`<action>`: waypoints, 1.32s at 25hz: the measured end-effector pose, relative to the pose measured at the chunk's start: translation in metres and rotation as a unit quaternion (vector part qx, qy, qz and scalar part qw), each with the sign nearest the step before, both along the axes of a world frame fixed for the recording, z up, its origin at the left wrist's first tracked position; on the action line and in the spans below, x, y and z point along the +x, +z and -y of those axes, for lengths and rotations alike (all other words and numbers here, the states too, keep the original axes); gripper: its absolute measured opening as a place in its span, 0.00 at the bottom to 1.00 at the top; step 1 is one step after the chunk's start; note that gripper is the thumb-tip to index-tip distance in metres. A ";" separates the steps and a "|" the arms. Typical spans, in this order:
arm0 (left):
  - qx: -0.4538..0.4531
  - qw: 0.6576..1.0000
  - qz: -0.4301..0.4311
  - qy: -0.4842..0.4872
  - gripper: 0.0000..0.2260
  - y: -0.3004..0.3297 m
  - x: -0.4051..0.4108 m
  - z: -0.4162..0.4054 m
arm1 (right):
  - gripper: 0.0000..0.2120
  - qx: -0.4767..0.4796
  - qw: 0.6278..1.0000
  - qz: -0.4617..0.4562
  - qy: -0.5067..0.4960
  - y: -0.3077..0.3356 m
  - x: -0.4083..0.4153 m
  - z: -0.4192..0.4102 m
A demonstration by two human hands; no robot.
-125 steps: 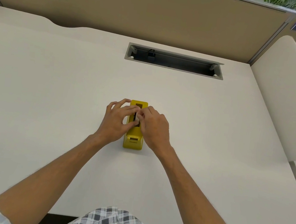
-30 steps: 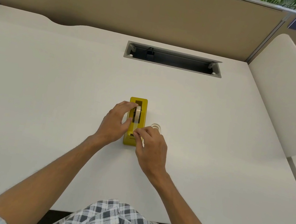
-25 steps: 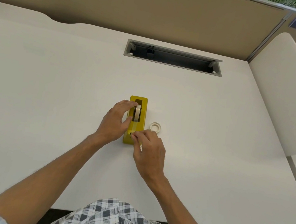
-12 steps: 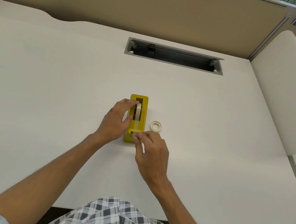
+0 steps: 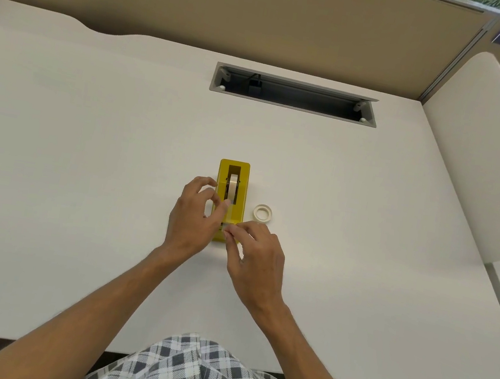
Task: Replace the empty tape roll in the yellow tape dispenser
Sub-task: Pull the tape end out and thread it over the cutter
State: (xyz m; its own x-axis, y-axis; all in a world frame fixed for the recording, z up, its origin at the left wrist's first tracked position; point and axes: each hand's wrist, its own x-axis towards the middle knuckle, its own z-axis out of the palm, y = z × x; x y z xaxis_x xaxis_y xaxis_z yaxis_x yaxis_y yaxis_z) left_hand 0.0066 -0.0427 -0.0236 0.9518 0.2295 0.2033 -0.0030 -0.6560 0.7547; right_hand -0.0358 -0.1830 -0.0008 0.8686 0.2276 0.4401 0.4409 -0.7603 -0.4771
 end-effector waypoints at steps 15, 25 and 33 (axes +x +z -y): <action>-0.275 0.948 -0.153 0.056 0.23 0.004 0.009 0.008 | 0.03 0.010 1.000 -0.010 -0.006 0.003 0.001 0.000; -0.268 0.946 -0.169 0.066 0.22 -0.002 0.021 0.005 | 0.02 0.005 1.000 -0.012 -0.004 0.006 0.003 0.000; -0.304 0.932 -0.196 0.028 0.25 0.001 0.009 0.004 | 0.02 0.001 1.000 -0.011 -0.006 0.006 0.003 0.002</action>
State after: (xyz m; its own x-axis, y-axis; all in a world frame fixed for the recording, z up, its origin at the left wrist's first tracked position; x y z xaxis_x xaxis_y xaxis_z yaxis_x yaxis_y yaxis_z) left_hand 0.0155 -0.0466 -0.0228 0.9089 0.2397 -0.3413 0.3723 -0.0975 0.9230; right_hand -0.0326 -0.1850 0.0051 0.8810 0.2168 0.4205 0.4213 -0.7642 -0.4884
